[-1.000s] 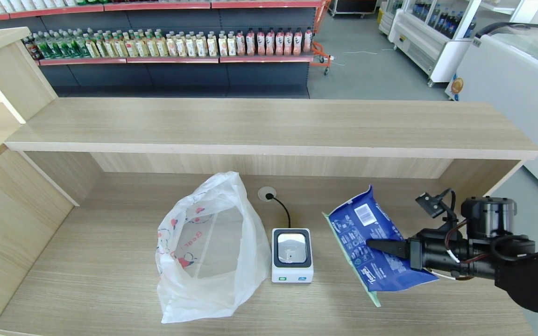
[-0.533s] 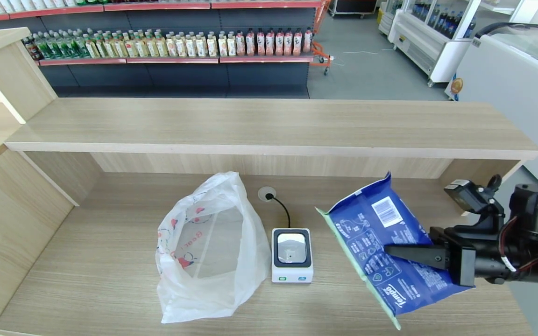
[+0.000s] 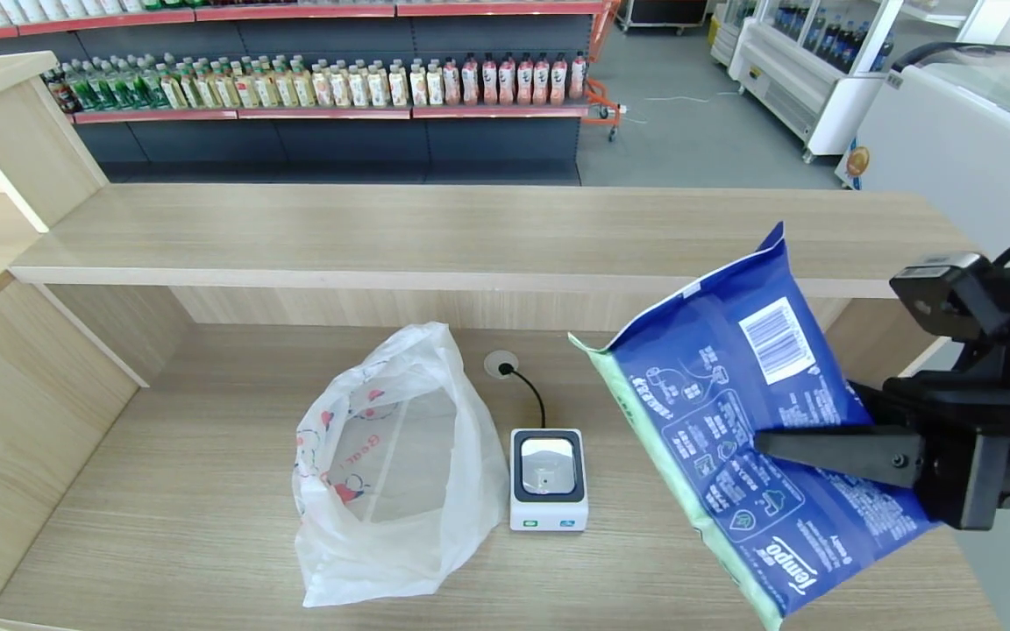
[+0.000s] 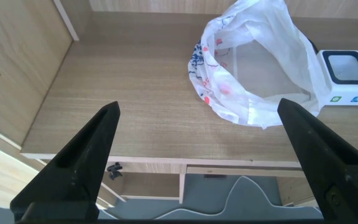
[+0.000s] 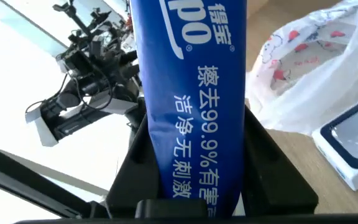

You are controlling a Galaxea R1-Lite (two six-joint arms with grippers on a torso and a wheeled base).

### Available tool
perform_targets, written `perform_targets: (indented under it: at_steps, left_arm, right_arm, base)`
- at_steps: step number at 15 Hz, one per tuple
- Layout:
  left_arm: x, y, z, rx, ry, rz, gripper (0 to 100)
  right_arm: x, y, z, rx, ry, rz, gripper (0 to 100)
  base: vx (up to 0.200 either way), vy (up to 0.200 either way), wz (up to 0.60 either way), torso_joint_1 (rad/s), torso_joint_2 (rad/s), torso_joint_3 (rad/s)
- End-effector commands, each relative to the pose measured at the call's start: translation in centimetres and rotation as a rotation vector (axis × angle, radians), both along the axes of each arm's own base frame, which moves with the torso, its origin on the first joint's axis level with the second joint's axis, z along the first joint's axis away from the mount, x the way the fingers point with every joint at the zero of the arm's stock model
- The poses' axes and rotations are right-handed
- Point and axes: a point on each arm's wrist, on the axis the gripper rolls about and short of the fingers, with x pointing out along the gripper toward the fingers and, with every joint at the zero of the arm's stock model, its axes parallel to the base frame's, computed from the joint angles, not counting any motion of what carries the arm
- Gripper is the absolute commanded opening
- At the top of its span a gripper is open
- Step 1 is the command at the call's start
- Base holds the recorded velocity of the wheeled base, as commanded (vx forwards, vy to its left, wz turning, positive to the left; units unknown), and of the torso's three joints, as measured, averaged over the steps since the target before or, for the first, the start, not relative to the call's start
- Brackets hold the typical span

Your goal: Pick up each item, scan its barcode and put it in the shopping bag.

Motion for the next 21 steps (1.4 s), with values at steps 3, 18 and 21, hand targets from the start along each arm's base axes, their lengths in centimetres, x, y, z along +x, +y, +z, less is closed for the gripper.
perform_targets:
  at_steps: [3, 18, 21]
  left_arm:
    - [0.0, 0.0, 0.0, 0.0, 0.0, 0.001, 100]
    - [0.0, 0.0, 0.0, 0.0, 0.0, 0.001, 100]
    - [0.0, 0.0, 0.0, 0.0, 0.0, 0.001, 100]
  right_arm:
    - [-2.5, 1.8, 1.2, 0.02, -0.057, 0.115, 0]
    - [-2.5, 5.6, 4.9, 0.068, -0.051, 0.282, 0]
    - [-3.0, 6.5, 5.0, 0.07, -0.051, 0.327, 0]
  base:
    - [0.0, 0.0, 0.0, 0.0, 0.0, 0.0]
    - [0.0, 0.0, 0.0, 0.0, 0.0, 0.0]
    - [0.0, 0.0, 0.0, 0.0, 0.0, 0.0]
